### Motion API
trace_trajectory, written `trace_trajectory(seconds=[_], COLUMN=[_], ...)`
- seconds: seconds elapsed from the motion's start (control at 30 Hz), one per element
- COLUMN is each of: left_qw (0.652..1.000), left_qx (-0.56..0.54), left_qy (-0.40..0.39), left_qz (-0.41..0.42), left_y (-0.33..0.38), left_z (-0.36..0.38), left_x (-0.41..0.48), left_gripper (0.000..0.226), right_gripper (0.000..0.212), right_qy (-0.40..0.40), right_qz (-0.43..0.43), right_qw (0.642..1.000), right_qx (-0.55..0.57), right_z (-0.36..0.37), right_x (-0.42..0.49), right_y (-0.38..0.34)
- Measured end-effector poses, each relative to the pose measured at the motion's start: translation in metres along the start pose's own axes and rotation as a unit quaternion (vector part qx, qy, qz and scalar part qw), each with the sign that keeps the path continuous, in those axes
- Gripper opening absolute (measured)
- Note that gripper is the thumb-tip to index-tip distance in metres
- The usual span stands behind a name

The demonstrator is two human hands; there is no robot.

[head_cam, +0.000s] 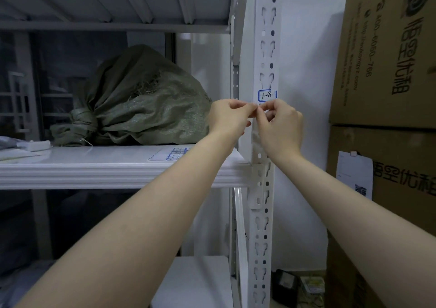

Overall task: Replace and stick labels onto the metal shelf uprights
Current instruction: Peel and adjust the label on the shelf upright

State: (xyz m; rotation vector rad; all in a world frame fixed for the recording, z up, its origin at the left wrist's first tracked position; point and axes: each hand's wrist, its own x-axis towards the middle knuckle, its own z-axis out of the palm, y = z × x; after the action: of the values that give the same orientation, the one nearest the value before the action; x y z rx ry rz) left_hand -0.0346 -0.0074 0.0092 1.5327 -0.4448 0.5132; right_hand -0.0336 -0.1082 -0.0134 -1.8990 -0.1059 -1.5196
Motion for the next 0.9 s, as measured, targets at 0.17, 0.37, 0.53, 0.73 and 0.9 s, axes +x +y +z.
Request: trace_trajectory(seconds=[0.17,0.37,0.53,0.73,0.9], left_qw=[0.994,0.936,0.886,0.863,0.855], left_qx=[0.041,0.250,0.341,0.357,0.339], left_qy=[0.037,0.061,0.079,0.077,0.091], left_qz=[0.098,0.238,0.305,0.349,0.382], left_y=[0.000,0.004,0.008,0.004,-0.002], left_z=[0.014,0.029,0.039,0.038,0.037], left_x=[0.008,0.021,0.031,0.038,0.041], left_gripper=[0.009,0.006,0.010,0.010,0.007], right_gripper=[0.021,0.019,0.008,0.010,0.011], right_qy=[0.019,0.098,0.085,0.060,0.067], right_qz=[-0.005,0.013,0.138,0.228,0.214], right_qw=[1.000,0.995,0.981,0.950,0.940], right_qx=[0.006,0.024,0.107,0.204,0.259], right_z=[-0.003,-0.004,0.003,0.013,0.019], right_x=[0.008,0.021,0.031,0.032,0.027], right_y=[0.006,0.015,0.011,0.000,0.001])
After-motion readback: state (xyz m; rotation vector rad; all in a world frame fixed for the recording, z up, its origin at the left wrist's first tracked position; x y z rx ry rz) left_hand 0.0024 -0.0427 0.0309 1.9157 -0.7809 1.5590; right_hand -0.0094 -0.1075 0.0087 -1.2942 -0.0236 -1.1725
